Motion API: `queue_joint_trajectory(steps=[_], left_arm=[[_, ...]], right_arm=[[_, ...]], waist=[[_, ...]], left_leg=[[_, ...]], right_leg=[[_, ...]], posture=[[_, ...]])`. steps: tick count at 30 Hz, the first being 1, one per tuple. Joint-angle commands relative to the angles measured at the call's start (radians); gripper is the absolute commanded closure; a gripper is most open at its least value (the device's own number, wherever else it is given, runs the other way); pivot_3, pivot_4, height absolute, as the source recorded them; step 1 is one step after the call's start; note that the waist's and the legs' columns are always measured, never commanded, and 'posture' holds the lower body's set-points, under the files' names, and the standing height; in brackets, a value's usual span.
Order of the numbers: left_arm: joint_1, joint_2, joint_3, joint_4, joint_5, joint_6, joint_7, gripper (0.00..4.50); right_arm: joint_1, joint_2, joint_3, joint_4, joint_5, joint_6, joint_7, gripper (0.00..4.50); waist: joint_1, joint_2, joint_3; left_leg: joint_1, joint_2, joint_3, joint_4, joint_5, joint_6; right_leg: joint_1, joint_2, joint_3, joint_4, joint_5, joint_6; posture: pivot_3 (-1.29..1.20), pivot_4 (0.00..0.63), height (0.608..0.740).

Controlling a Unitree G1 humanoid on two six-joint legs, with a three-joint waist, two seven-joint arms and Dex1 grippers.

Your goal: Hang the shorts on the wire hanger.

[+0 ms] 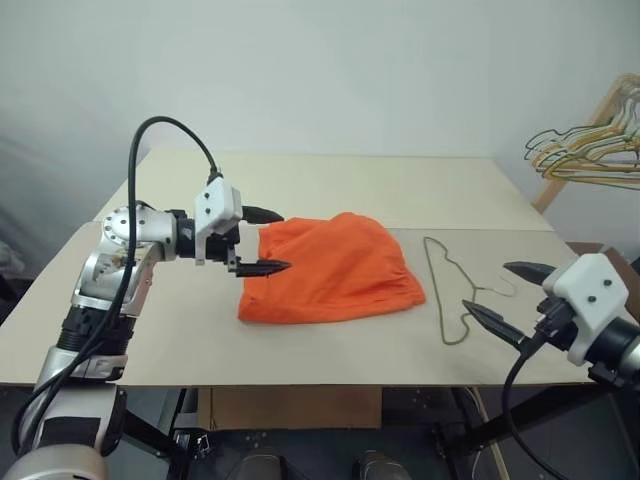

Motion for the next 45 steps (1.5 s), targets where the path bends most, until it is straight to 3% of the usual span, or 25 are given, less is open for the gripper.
queue_joint_trajectory(steps=[1, 7, 10, 16, 21, 24, 31, 37, 40, 45], left_arm=[[-0.012, 0.015, 0.024, -0.026, -0.034, 0.011, -0.04, 0.06], [-0.006, 0.03, 0.024, -0.049, -0.031, 0.039, -0.049, 0.06], [-0.005, 0.036, 0.019, -0.055, -0.026, 0.054, -0.047, 0.06], [0.006, 0.039, 0.0, -0.083, -0.011, 0.06, -0.047, 0.06], [0.043, 0.038, 0.005, -0.114, -0.028, 0.067, -0.051, 0.06], [0.041, 0.038, 0.003, -0.116, -0.029, 0.07, -0.056, 0.06], [0.059, 0.034, 0.003, -0.136, -0.028, 0.063, -0.053, 0.06], [0.09, 0.047, 0.024, -0.163, -0.029, 0.061, -0.038, 0.06], [0.114, 0.058, 0.036, -0.179, -0.031, 0.059, -0.029, 0.0], [0.135, 0.068, 0.046, -0.198, -0.033, 0.06, -0.02, 0.0]], right_arm=[[-0.008, -0.016, -0.032, -0.022, 0.007, -0.007, -0.002, 0.0], [0.0, -0.022, -0.009, -0.023, -0.015, -0.025, 0.0, 0.0], [0.029, -0.049, 0.044, -0.02, -0.105, -0.072, -0.002, 0.0], [0.062, -0.208, 0.28, 0.082, -0.425, -0.234, -0.016, 0.0], [-0.062, -0.262, 0.519, 0.222, -0.64, -0.325, -0.044, 0.0], [-0.156, -0.227, 0.625, 0.309, -0.707, -0.391, -0.041, 0.0], [-0.506, -0.017, 0.913, 0.647, -0.941, -0.494, -0.084, 0.0], [-0.667, 0.062, 1.012, 0.925, -1.052, -0.633, -0.14, 0.0], [-0.724, 0.096, 1.04, 1.027, -1.075, -0.705, -0.152, 0.62], [-0.784, 0.136, 1.067, 1.148, -1.106, -0.783, -0.164, 2.34]], waist=[[-0.002, 0.0, 0.0], [-0.003, 0.0, 0.0], [-0.002, 0.0, 0.0], [-0.007, 0.0, 0.0], [-0.025, 0.0, 0.0], [-0.034, 0.001, 0.001], [-0.055, 0.001, 0.001], [-0.043, 0.002, 0.002], [-0.039, 0.001, 0.001], [-0.032, 0.002, 0.002]], left_leg=[[0.0, 0.0, 0.0, 0.0, 0.0, 0.0], [0.0, 0.0, 0.0, 0.0, 0.0, 0.0], [0.0, 0.0, 0.0, 0.0, 0.0, 0.0], [0.0, 0.0, 0.001, 0.0, 0.0, 0.0], [0.001, 0.0, 0.002, 0.0, 0.0, 0.0], [0.0, 0.0, 0.001, 0.0, 0.0, 0.0], [0.001, 0.0, 0.001, 0.0, 0.0, 0.0], [-0.001, 0.0, 0.001, -0.001, 0.001, 0.0], [-0.001, 0.0, 0.001, -0.001, 0.001, 0.0], [-0.001, 0.0, 0.001, -0.002, 0.001, 0.0]], right_leg=[[0.0, 0.0, 0.0, 0.0, 0.0, 0.0], [0.0, 0.0, 0.0, 0.001, 0.0, 0.0], [0.0, 0.0, 0.0, 0.001, 0.0, 0.0], [-0.001, 0.0, 0.001, 0.0, -0.001, 0.0], [-0.001, 0.0, 0.001, 0.001, -0.001, 0.0], [-0.002, 0.0, 0.001, 0.001, -0.001, -0.001], [-0.002, 0.001, 0.002, 0.002, -0.001, -0.001], [-0.003, 0.001, 0.002, 0.003, 0.0, -0.001], [-0.004, 0.001, 0.001, 0.003, 0.005, -0.001], [-0.003, 0.001, 0.001, 0.003, 0.005, -0.002]], posture=[[0.1, 0.0, 0.74], [0.1, 0.0, 0.74], [0.1, 0.0, 0.74], [0.07, 0.0, 0.74], [0.07, 0.0, 0.74], [0.06, 0.0, 0.74], [0.08, 0.0, 0.74], [0.12, 0.0, 0.74], [0.14, 0.0, 0.74], [0.15, 0.0, 0.74]])
